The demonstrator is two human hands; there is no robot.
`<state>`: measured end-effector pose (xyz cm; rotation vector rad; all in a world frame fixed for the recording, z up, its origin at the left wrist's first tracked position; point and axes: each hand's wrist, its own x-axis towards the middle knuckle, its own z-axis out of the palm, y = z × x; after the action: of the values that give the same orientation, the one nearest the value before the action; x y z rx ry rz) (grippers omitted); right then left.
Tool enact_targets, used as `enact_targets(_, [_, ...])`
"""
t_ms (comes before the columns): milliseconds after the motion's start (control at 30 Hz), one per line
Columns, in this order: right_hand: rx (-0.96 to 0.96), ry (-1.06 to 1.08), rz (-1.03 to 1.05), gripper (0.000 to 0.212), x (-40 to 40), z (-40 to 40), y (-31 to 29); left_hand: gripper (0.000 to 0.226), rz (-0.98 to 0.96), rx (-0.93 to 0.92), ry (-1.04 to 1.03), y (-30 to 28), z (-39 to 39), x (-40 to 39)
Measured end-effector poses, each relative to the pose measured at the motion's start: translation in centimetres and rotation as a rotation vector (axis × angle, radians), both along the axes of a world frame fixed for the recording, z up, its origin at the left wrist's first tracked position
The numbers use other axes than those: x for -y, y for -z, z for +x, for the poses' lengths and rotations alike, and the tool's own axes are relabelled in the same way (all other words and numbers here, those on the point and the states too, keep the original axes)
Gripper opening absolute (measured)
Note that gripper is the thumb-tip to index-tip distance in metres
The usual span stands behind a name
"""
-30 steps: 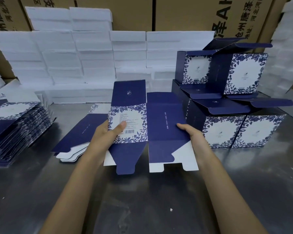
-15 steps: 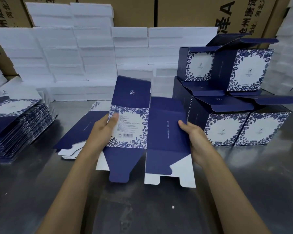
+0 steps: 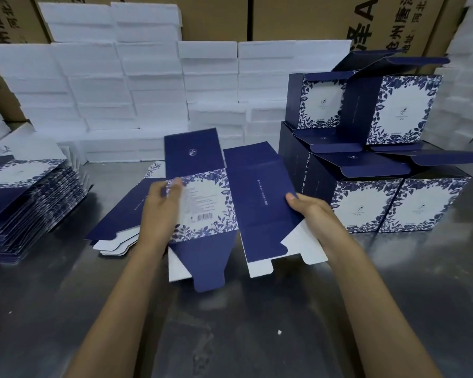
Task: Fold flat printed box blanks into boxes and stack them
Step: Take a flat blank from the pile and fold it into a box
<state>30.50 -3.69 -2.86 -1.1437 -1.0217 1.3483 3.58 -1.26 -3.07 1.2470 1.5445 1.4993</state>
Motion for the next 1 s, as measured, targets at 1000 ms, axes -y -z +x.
enact_targets(1000, [0.359,0.051,0.305,0.048,-0.8,-1.9,2.2,0.042,0.19,-0.231,0.432,-0.9,5.1,2.6])
